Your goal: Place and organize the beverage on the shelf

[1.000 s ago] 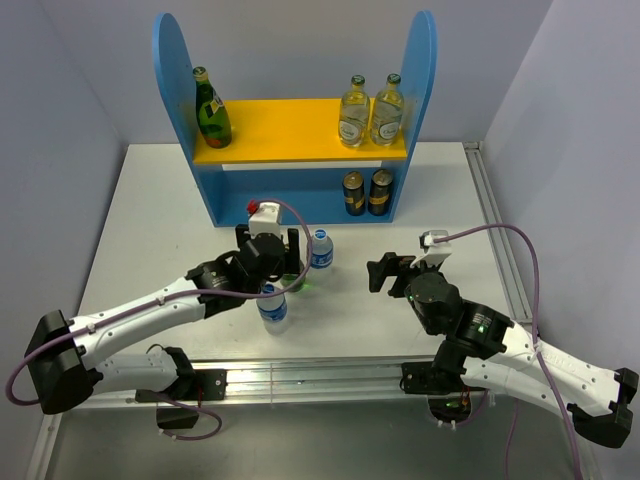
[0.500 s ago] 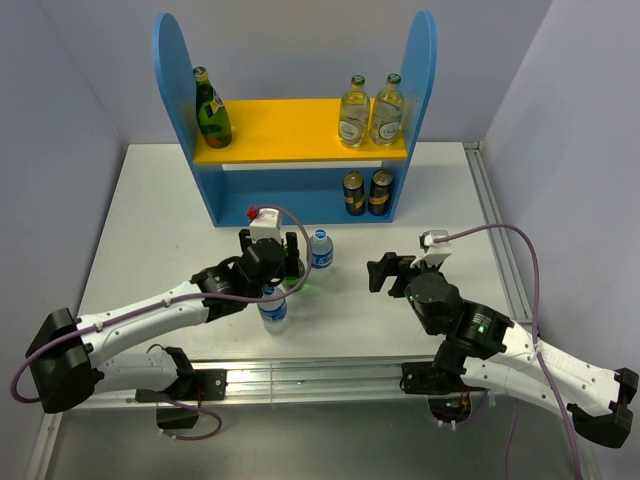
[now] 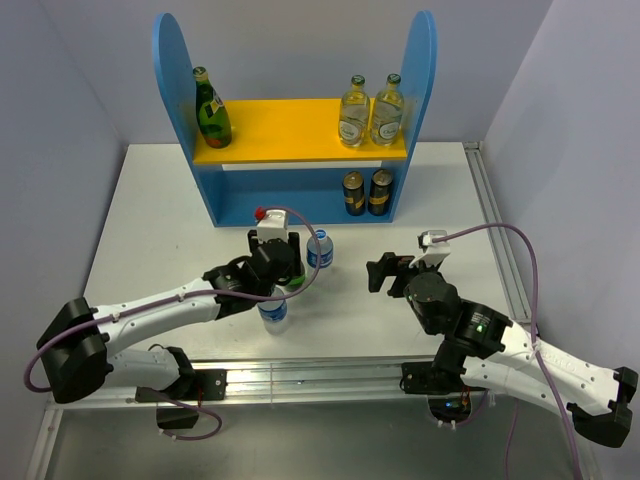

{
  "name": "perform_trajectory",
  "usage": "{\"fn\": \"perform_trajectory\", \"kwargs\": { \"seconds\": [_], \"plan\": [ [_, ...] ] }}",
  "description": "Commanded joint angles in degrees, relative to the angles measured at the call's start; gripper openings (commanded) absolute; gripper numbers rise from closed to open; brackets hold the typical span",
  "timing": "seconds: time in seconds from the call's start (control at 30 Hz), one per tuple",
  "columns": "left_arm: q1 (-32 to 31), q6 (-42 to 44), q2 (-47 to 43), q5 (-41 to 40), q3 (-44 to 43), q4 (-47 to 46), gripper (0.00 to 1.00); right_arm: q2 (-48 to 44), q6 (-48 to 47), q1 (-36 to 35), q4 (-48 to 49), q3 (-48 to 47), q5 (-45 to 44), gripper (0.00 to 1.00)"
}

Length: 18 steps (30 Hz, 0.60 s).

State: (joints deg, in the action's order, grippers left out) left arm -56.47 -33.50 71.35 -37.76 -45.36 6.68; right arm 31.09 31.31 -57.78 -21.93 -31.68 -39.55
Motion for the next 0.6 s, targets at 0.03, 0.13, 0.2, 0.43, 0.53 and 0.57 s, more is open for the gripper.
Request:
{"fn": "perform_trajectory", "kwargs": {
  "seconds": [0.03,0.13,0.2,0.43,0.53,0.57],
  "plan": [
    [-0.31,0.71,0.45,-3.81,-2.54,-1.75,0.62,0.2,0.6,-0.23,0.58,-0.05,-1.23,0.97],
    [-0.4,1.24,1.07,-5.13,-3.06,-2.02,0.57,0.29,0.51,-0.32,0.58,-0.13,-1.14,0.97],
    [-0.4,1.68,1.59,-5.57,-3.24,-2.54,0.52,0.46,0.51,-0.23,0.66,-0.22,-1.06,0.97],
    [-0.4,1.68,3.79,-6.45,-5.26,-1.85,0.01,0.72,0.33,-0.32,0.84,-0.14,-1.06,0.97],
    [-0.49,1.5,3.89,-7.24,-6.4,-0.35,0.0,0.81,0.42,-0.23,0.84,-0.31,-1.14,0.97],
    [-0.57,1.59,3.62,-7.42,-6.75,0.26,0.0,0.73,0.42,-0.32,0.67,-0.22,-1.14,0.97]
  ]
}}
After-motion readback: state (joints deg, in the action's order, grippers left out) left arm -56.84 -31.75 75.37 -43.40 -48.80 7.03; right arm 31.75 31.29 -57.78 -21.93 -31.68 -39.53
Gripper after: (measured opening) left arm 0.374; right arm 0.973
